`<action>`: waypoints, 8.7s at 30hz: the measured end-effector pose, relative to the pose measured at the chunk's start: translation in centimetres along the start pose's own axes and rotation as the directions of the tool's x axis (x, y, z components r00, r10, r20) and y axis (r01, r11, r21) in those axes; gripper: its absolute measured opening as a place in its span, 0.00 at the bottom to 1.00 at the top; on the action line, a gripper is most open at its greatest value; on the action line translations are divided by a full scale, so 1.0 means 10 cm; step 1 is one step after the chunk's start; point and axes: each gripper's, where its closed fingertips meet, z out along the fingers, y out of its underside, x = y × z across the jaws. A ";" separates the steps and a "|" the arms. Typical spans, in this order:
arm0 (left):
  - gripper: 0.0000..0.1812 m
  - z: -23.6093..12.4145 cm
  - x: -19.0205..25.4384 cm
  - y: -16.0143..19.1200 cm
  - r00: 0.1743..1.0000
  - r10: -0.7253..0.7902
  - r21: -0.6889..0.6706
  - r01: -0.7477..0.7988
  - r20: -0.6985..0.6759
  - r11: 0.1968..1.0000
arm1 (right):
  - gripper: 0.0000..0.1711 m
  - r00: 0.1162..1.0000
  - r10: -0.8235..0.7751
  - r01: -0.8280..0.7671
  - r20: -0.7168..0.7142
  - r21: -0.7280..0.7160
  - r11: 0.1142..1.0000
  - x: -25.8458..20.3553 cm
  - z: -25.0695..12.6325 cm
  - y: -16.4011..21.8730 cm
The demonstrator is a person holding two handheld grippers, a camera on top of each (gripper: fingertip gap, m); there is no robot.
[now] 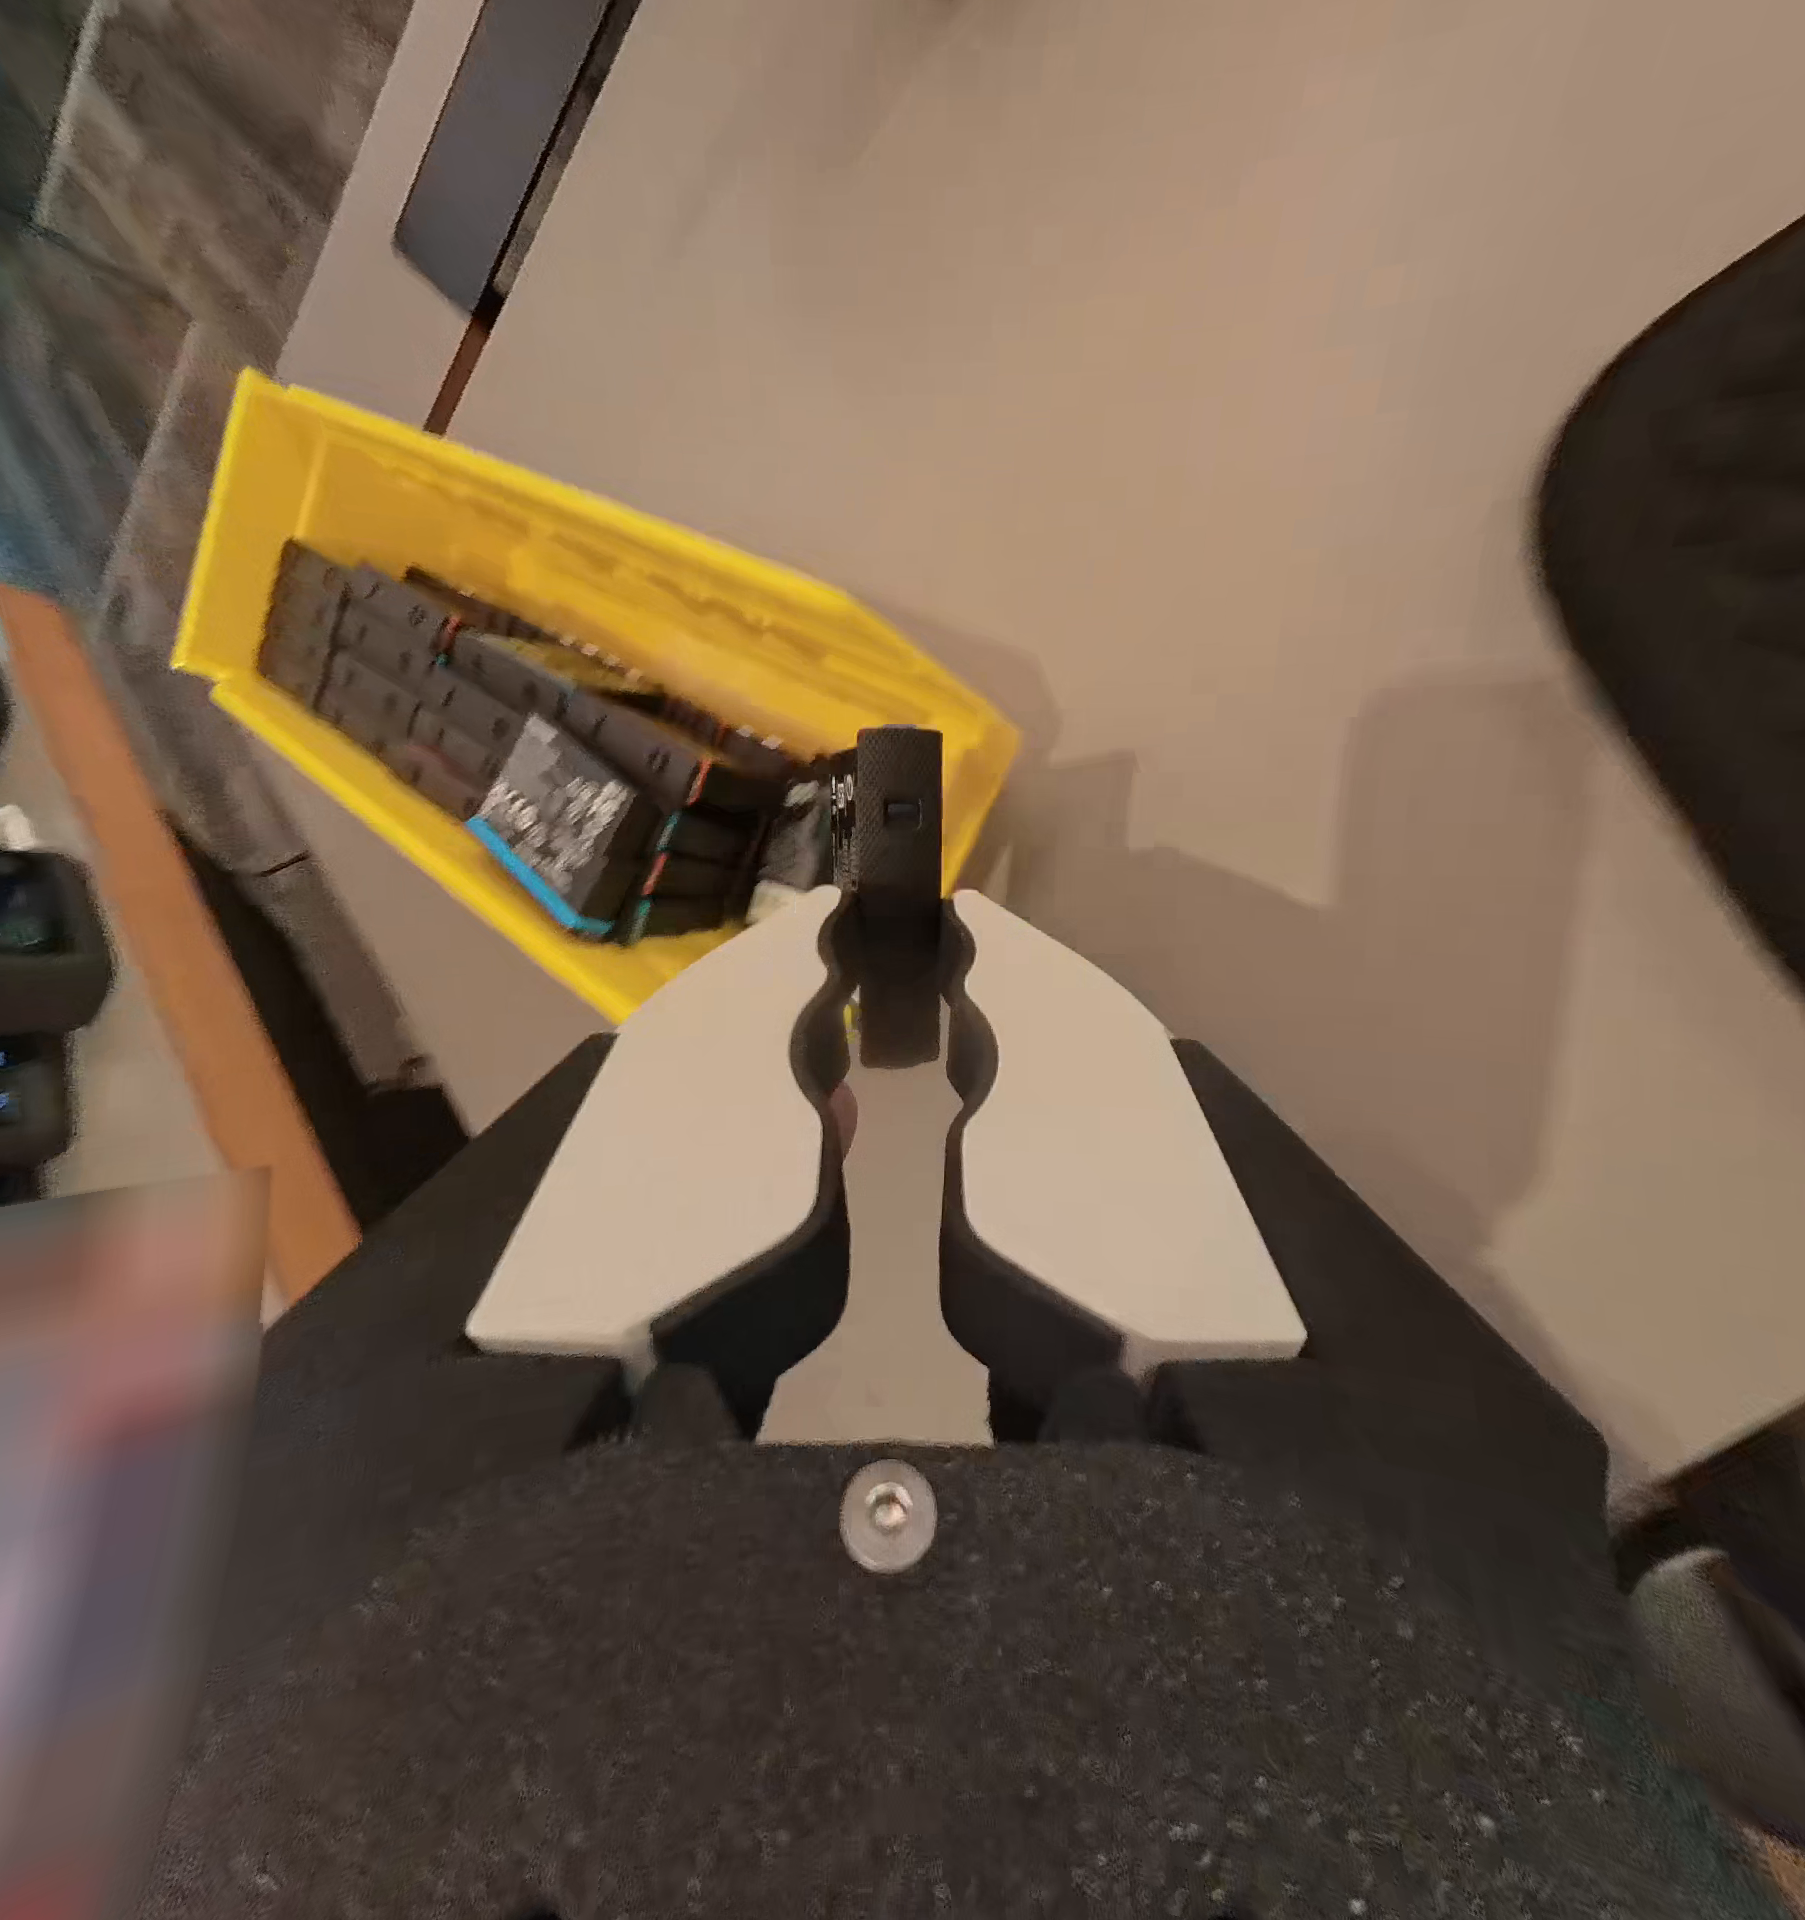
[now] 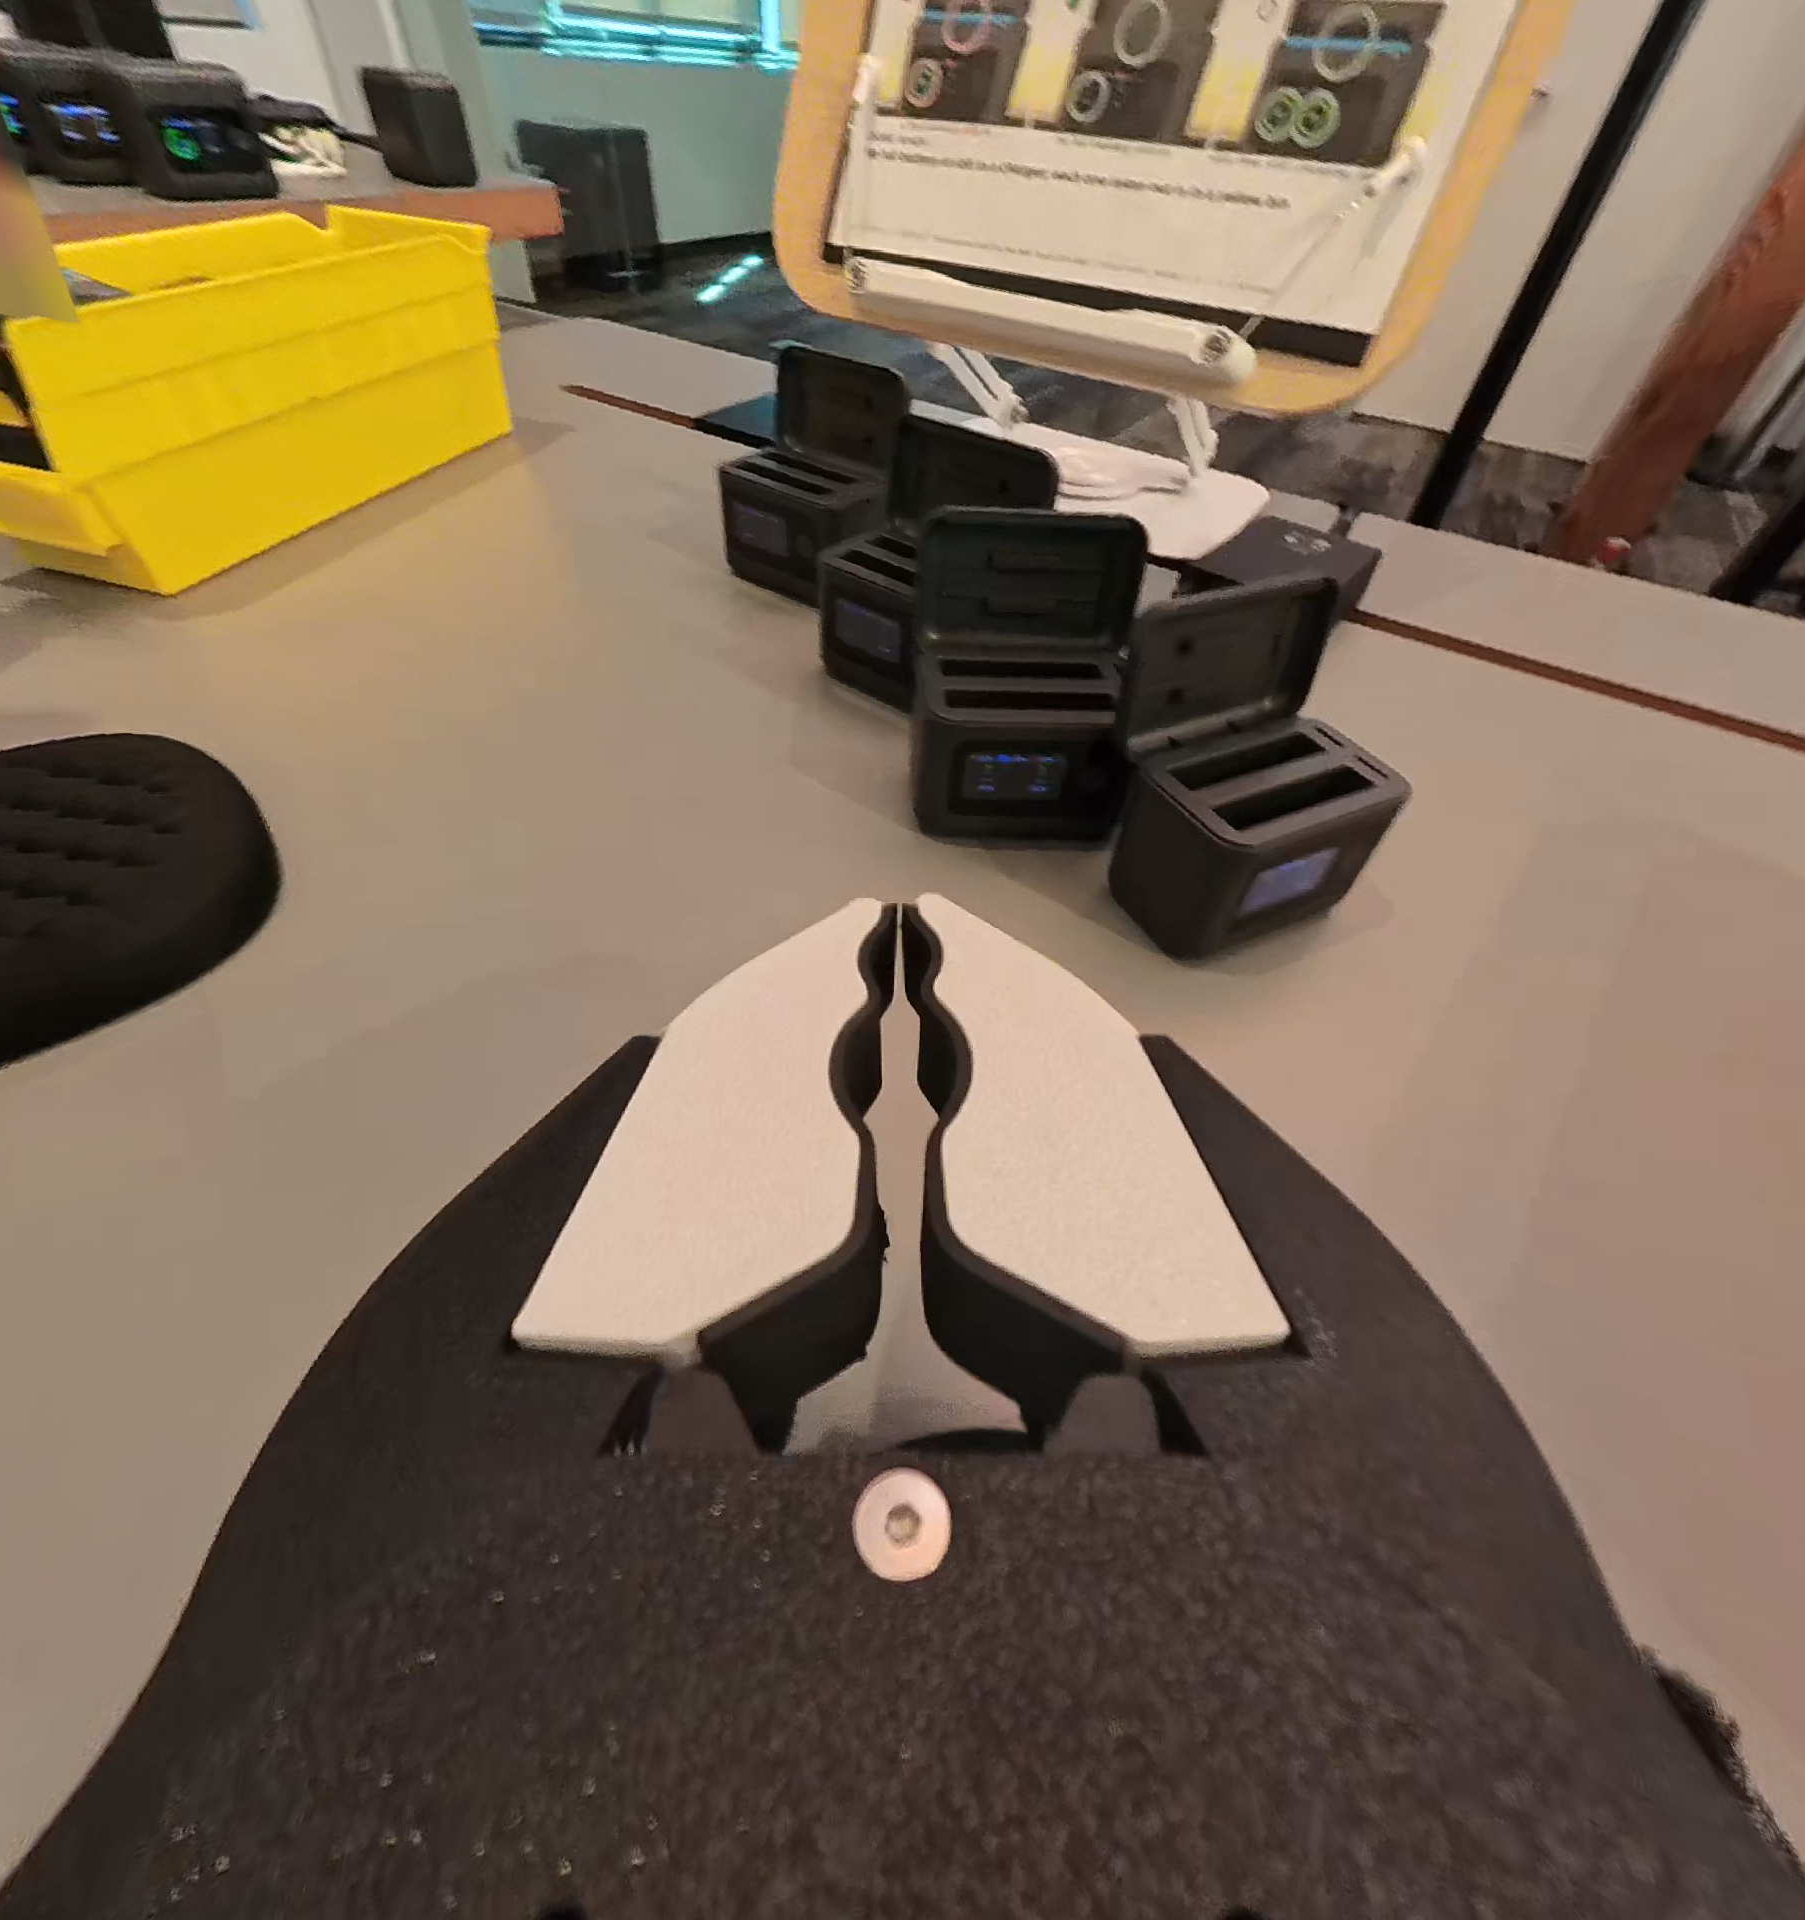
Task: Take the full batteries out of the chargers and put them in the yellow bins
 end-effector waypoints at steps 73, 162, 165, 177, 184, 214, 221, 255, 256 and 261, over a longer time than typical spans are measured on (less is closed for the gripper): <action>0.08 1.89 -0.18 -2.63 0.808 0.456 -0.077 -0.517 -0.374 0.853 | 0.00 0.977 0.201 -0.199 -0.074 0.039 0.979 0.51 0.00 -0.12; 0.11 2.50 -0.08 -2.50 0.767 0.533 -0.027 -0.579 -0.357 0.815 | 0.00 0.978 0.179 -0.167 -0.108 0.113 0.979 0.74 -0.22 -0.03; 0.10 2.47 -0.07 -2.52 0.773 0.516 0.018 -0.549 -0.369 0.835 | 0.00 0.977 0.188 -0.177 -0.100 0.115 0.978 0.74 -0.23 -0.04; 0.08 2.42 -0.14 -2.56 0.856 0.250 0.277 -0.131 -0.452 0.952 | 0.00 0.974 0.209 -0.198 -0.086 0.122 0.973 0.74 -0.23 -0.04; 0.09 2.45 -0.11 -2.51 0.858 0.289 0.230 -0.207 -0.424 0.951 | 0.00 0.973 0.212 -0.201 -0.090 0.116 0.973 0.75 -0.22 -0.03; 0.00 2.49 -0.12 -2.51 0.890 0.373 0.032 -0.378 -0.262 0.925 | 0.00 0.971 0.226 -0.216 -0.073 0.132 0.967 0.74 -0.24 -0.05; 0.00 2.49 -0.13 -2.49 0.871 0.444 -0.002 -0.454 -0.210 0.891 | 0.00 0.971 0.229 -0.218 -0.069 0.138 0.966 0.74 -0.24 -0.06; 0.16 0.33 -0.74 -0.25 0.948 0.256 -0.247 -0.298 -0.188 0.922 | 0.00 0.970 0.235 -0.224 -0.068 0.138 0.965 0.75 -0.24 -0.06; 0.18 0.34 -0.73 -0.16 0.945 0.267 -0.267 -0.311 -0.189 0.912 | 0.00 0.970 0.234 -0.223 -0.069 0.138 0.965 0.75 -0.24 -0.06; 0.25 0.47 -0.76 0.11 0.933 0.286 -0.332 -0.346 -0.218 0.877 | 0.00 0.972 0.223 -0.213 -0.072 0.122 0.969 0.74 -0.22 -0.04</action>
